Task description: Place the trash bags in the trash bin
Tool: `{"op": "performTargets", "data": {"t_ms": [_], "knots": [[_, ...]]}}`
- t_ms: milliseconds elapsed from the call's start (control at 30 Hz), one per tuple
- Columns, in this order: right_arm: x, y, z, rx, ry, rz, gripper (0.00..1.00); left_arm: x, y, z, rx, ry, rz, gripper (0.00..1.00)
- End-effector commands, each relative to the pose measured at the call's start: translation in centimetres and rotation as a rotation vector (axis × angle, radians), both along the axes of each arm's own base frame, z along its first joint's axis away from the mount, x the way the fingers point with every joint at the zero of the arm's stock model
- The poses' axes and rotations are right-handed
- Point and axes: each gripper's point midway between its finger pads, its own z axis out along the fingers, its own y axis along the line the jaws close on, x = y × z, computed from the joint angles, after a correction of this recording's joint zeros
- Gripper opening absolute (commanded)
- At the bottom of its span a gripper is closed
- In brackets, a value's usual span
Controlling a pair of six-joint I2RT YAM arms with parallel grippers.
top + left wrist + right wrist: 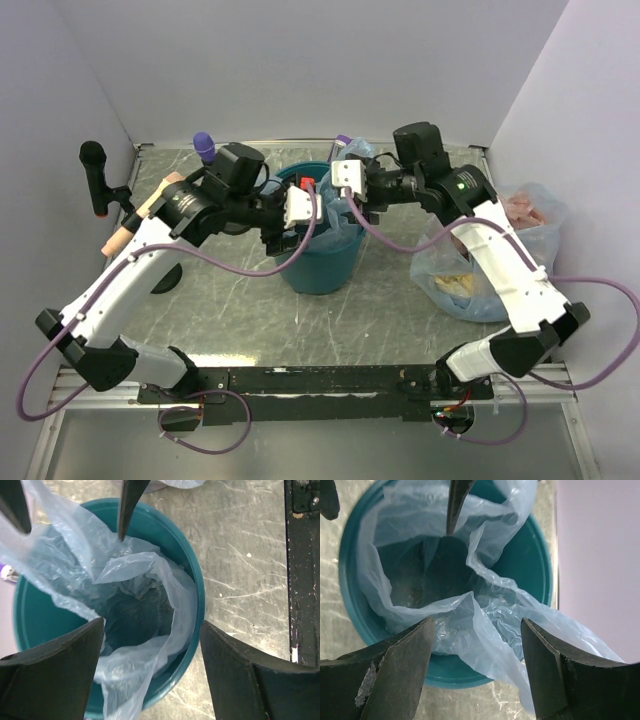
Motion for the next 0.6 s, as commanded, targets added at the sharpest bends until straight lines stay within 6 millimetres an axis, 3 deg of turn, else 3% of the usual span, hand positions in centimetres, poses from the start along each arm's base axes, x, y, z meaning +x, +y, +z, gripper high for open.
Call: {"op": "performTargets", "data": {"t_ms": [0, 267, 567], "knots": [[0.7, 0.1, 0.2, -0.065, -0.056, 0.043, 0.75, 0.2, -1.1, -0.5, 0.002, -0.019, -0.047, 0.78], [3.0, -1.1, -2.5, -0.162, -0.051, 0.009, 0.68, 0.2, -0.8, -2.5, 0.058, -0.028, -0.075, 0.61], [5.1, -2.8, -5.6, -0.256, -0.077, -0.026, 0.58, 0.1, 0.1, -3.3, 0.095, -0.070, -0.077, 0.43]]}}
